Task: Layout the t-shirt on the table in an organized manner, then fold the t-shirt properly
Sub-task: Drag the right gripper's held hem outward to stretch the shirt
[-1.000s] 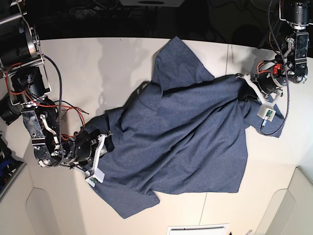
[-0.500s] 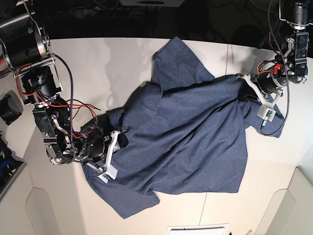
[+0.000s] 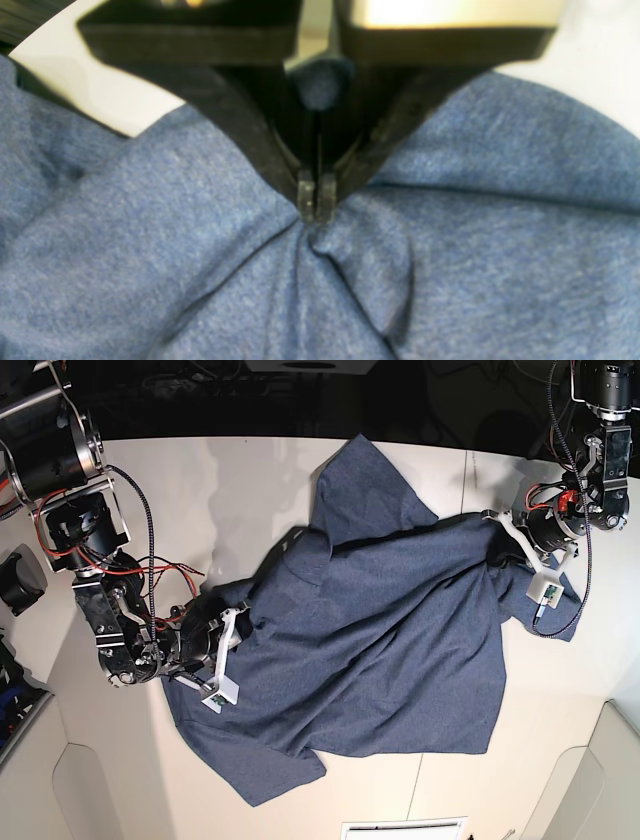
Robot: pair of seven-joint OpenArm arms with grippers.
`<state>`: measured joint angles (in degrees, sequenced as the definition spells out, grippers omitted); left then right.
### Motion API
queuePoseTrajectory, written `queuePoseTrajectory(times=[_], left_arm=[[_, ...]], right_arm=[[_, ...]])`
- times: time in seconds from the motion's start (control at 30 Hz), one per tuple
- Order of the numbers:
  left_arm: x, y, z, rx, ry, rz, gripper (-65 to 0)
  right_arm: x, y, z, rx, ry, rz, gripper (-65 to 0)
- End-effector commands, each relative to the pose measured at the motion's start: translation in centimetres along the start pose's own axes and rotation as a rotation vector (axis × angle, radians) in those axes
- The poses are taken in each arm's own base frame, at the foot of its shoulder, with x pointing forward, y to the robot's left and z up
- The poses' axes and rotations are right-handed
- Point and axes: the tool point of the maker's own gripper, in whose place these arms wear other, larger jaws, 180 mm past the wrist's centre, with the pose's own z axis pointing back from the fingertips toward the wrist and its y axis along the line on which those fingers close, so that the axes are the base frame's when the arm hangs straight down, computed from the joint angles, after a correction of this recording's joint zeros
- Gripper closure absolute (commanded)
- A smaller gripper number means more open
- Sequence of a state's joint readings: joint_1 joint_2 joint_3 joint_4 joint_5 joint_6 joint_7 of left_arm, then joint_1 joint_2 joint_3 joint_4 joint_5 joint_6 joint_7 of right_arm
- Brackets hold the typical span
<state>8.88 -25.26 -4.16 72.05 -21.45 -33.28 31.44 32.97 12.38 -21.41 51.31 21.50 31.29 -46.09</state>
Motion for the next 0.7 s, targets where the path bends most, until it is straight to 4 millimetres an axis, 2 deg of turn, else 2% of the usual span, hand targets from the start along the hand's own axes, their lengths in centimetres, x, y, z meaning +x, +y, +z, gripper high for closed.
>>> queuePoseTrajectory(times=[0.0,0.07,0.1,0.17,0.23,0.33,0.47,0.67], left_arm=[[-6.1,1.8,0.7,0.098,0.263,-0.041,0.0],[-6.1,1.8,0.7,0.098,0.263,-0.04,0.0],[-6.1,1.8,0.7,0.098,0.264,-0.04,0.0],[-6.1,1.8,0.7,0.098,0.264,-0.04,0.0],[-6.1,1.8,0.7,0.099,0.264,-0.041,0.0],[-6.1,1.8,0.7,0.099,0.265,-0.041,0.0],[-6.2,1.8,0.7,0.099,0.266,-0.04,0.0],[-6.2,1.8,0.7,0.099,0.269,-0.04,0.0]], right_arm=[[2.3,-0.3,0.9,0.002,-0.066,0.005,-22.7],[2.9,0.0,0.9,0.019,-0.098,-0.009,-21.8],[3.1,0.1,1.0,0.025,-0.11,-0.014,-17.4],[3.5,0.3,1.1,0.033,-0.124,-0.015,-0.1],[3.7,0.6,1.4,0.044,-0.122,-0.015,0.0],[2.9,0.5,2.1,0.043,-0.066,-0.002,0.0],[1.9,0.0,3.8,0.057,-0.038,-0.001,0.0],[-0.8,-0.5,6.4,0.108,0.049,-0.024,0.0]])
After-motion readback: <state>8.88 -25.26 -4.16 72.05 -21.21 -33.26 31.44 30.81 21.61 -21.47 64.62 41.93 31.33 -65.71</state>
